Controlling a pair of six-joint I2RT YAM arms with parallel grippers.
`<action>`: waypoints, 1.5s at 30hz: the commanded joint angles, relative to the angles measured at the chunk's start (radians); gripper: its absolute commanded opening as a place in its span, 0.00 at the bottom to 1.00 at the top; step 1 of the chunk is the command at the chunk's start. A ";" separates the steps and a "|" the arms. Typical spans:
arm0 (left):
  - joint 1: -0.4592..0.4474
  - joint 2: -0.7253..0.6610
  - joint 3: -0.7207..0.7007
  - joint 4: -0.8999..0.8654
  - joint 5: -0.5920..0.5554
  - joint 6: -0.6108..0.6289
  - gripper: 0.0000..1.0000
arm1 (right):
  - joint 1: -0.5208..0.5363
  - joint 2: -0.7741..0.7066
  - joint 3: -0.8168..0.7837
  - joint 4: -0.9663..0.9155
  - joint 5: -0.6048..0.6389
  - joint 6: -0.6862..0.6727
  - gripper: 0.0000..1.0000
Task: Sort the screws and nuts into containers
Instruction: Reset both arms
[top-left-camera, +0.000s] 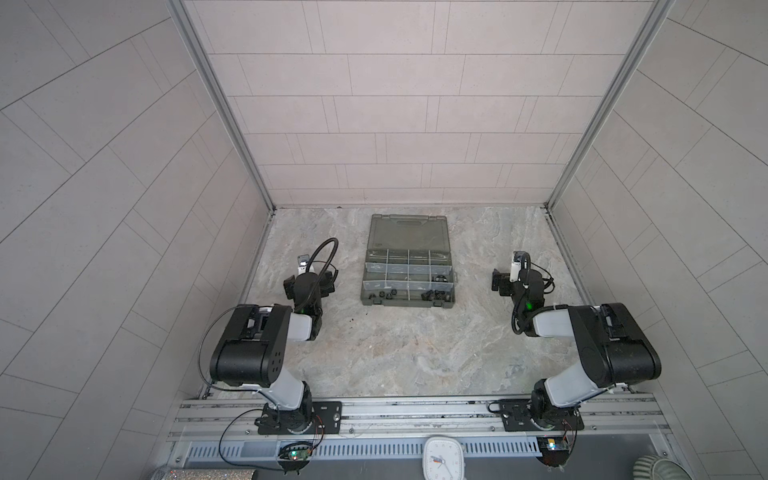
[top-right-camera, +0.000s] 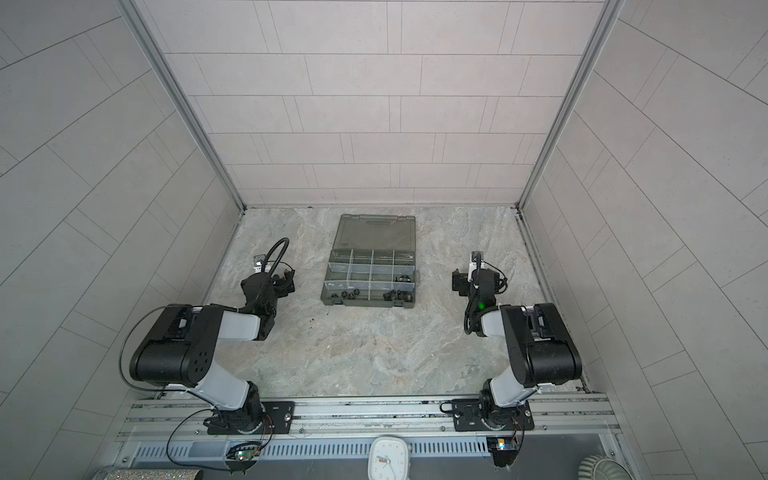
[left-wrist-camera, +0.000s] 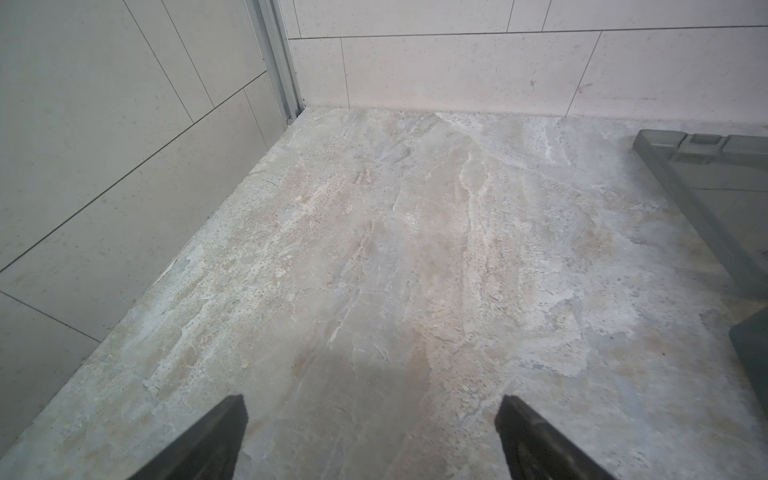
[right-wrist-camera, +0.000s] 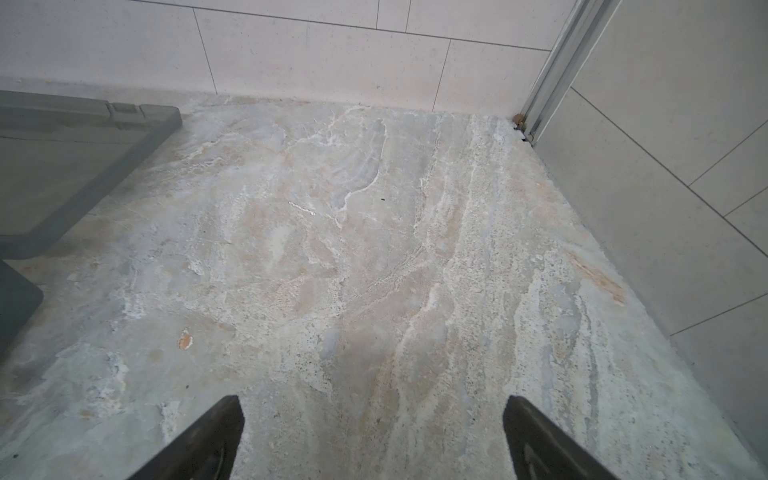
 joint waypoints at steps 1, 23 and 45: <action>0.009 0.011 0.011 0.048 0.013 -0.002 1.00 | -0.001 0.005 -0.017 0.063 -0.012 -0.024 0.99; 0.023 0.013 0.007 0.063 0.038 -0.008 1.00 | 0.095 -0.019 -0.011 0.007 0.207 -0.033 0.99; 0.024 0.009 0.004 0.061 0.040 -0.008 1.00 | 0.056 0.010 -0.014 0.065 0.143 -0.025 0.99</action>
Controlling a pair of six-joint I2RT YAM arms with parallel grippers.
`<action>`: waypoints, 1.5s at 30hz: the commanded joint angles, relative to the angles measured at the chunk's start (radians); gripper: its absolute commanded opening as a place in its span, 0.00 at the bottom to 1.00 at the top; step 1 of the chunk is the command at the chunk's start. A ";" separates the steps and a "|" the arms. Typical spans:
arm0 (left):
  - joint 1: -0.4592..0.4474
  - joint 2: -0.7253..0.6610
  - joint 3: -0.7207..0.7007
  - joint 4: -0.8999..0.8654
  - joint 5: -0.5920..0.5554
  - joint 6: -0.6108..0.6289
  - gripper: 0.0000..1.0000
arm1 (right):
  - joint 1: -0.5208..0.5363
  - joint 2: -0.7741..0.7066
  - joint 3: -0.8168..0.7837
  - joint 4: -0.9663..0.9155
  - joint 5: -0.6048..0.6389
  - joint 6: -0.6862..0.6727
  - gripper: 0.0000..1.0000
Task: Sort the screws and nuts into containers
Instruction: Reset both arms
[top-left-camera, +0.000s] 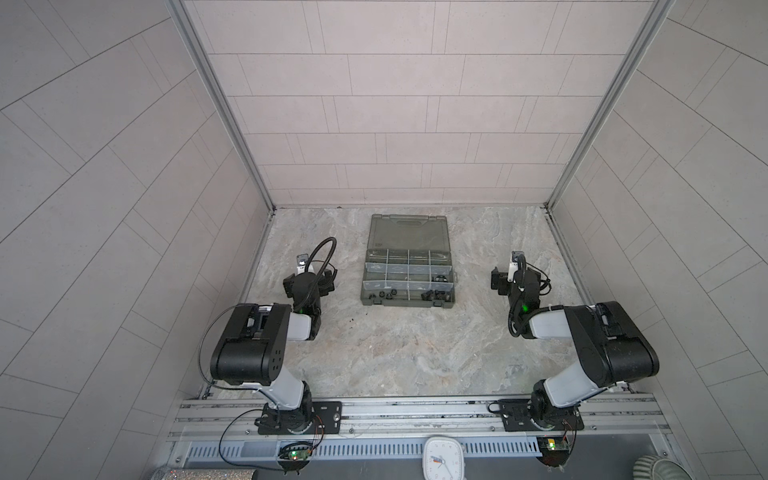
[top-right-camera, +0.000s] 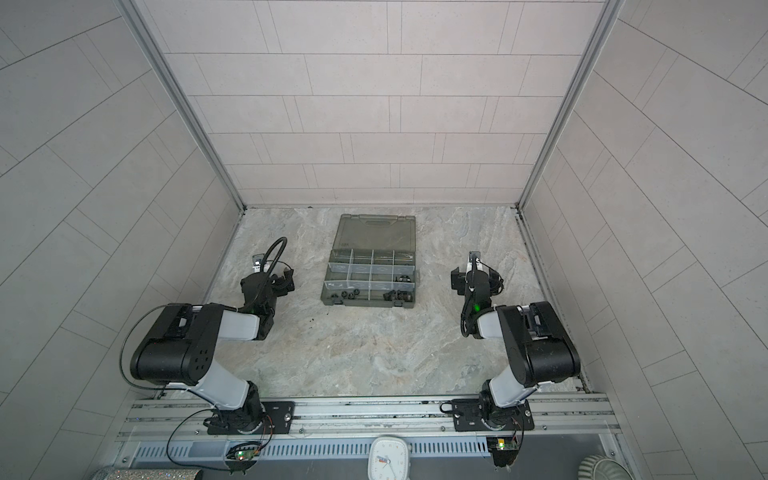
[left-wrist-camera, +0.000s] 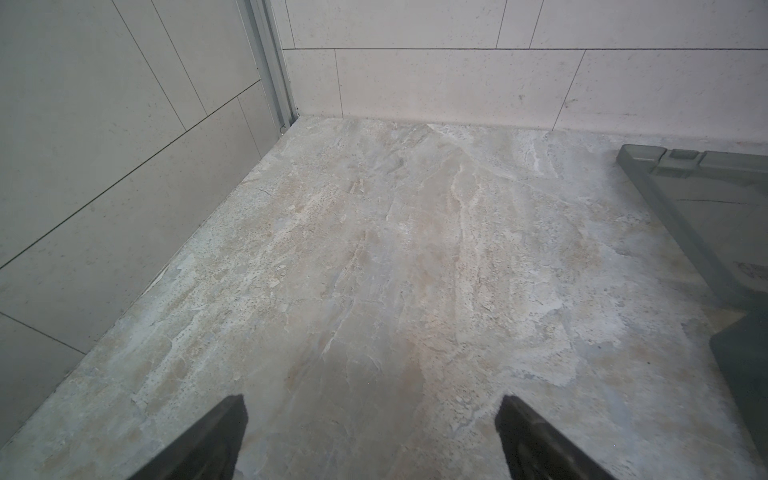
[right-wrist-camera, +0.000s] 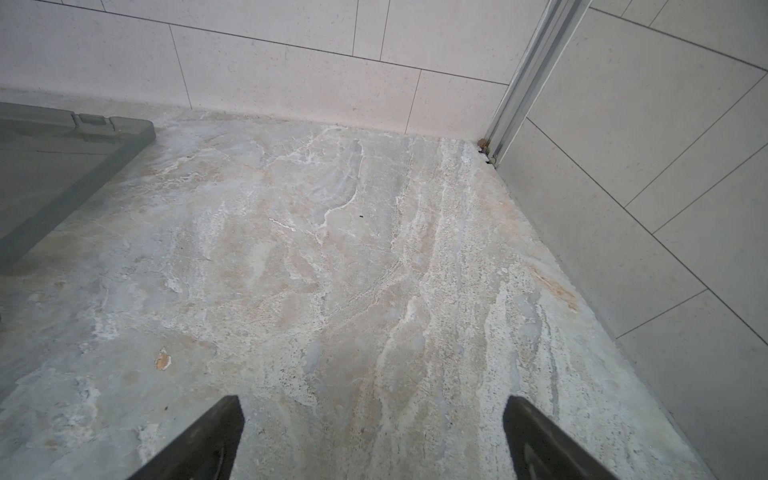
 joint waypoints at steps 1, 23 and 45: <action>0.009 0.002 0.004 0.030 0.003 -0.008 1.00 | -0.002 0.001 -0.004 0.010 -0.002 -0.002 0.99; 0.008 -0.004 0.004 0.018 0.003 -0.009 1.00 | -0.001 0.004 -0.008 0.023 -0.005 -0.006 0.99; 0.008 0.000 0.006 0.026 0.003 -0.007 1.00 | -0.001 0.020 -0.013 0.055 -0.019 -0.012 0.99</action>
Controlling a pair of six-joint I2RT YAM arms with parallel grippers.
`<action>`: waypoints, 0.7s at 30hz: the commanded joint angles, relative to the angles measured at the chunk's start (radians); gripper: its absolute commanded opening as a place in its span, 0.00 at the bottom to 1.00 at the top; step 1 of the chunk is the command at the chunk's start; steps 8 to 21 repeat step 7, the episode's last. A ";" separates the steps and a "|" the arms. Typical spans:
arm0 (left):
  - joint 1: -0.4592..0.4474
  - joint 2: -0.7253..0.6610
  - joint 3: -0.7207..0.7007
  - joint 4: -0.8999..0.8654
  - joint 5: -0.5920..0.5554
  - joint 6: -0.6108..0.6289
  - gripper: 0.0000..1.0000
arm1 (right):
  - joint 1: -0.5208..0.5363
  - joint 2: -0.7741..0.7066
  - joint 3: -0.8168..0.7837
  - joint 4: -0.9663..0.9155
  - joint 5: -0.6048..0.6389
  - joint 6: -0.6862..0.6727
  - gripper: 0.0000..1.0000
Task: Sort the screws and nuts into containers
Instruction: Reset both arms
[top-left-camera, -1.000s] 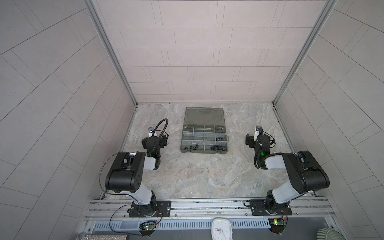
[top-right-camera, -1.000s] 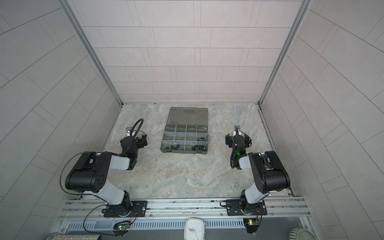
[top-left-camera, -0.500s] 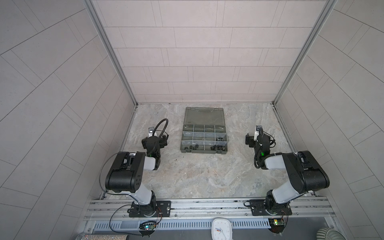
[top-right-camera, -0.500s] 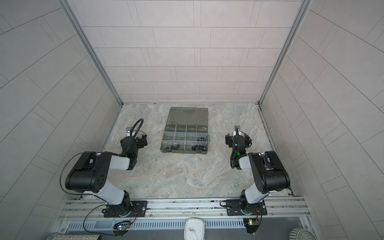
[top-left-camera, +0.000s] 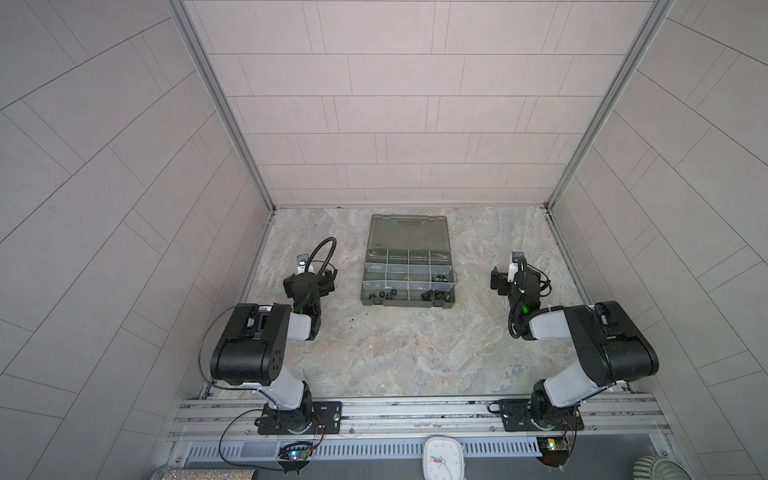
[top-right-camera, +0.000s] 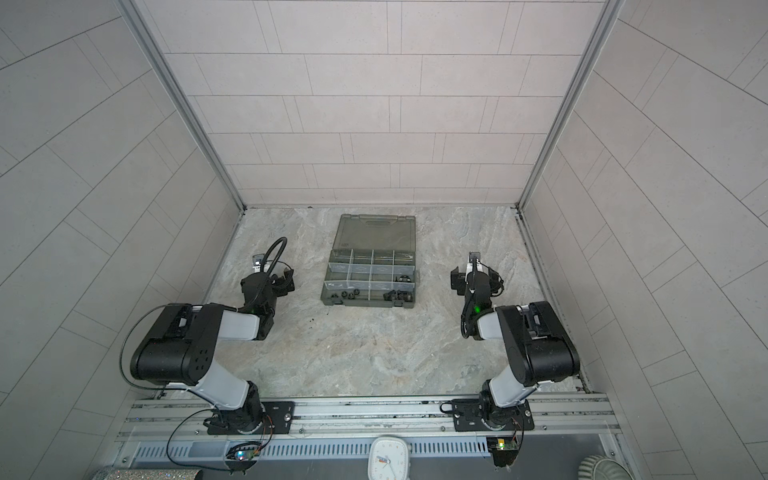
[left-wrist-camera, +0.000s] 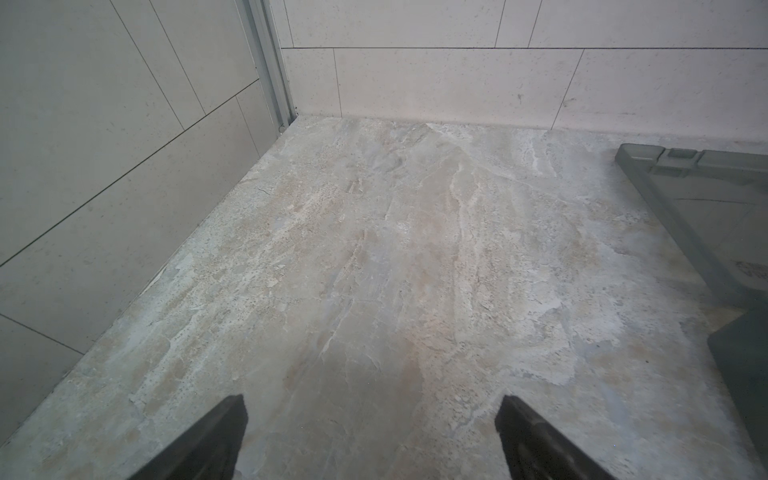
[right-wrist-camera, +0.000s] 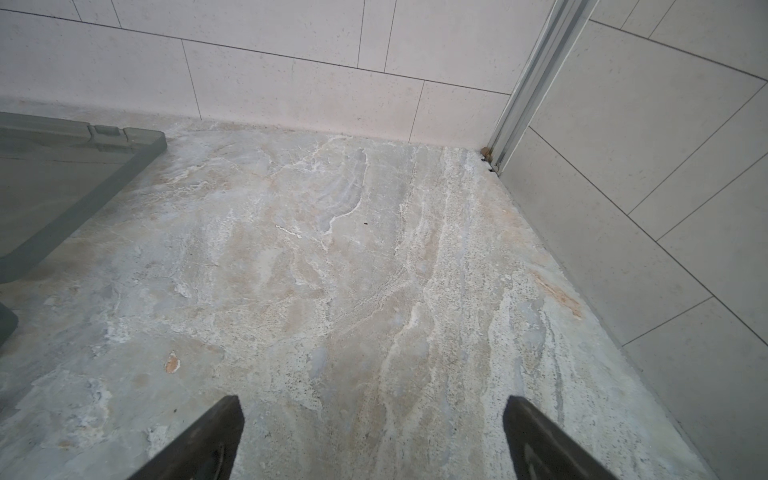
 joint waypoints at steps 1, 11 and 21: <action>0.008 0.000 0.005 0.027 0.000 -0.006 1.00 | -0.004 0.015 0.001 0.010 -0.008 -0.007 0.99; 0.008 0.001 0.006 0.029 -0.002 -0.006 1.00 | -0.010 0.004 0.003 -0.008 -0.018 -0.005 0.99; 0.008 0.001 0.006 0.029 -0.002 -0.006 1.00 | -0.010 0.004 0.003 -0.008 -0.018 -0.005 0.99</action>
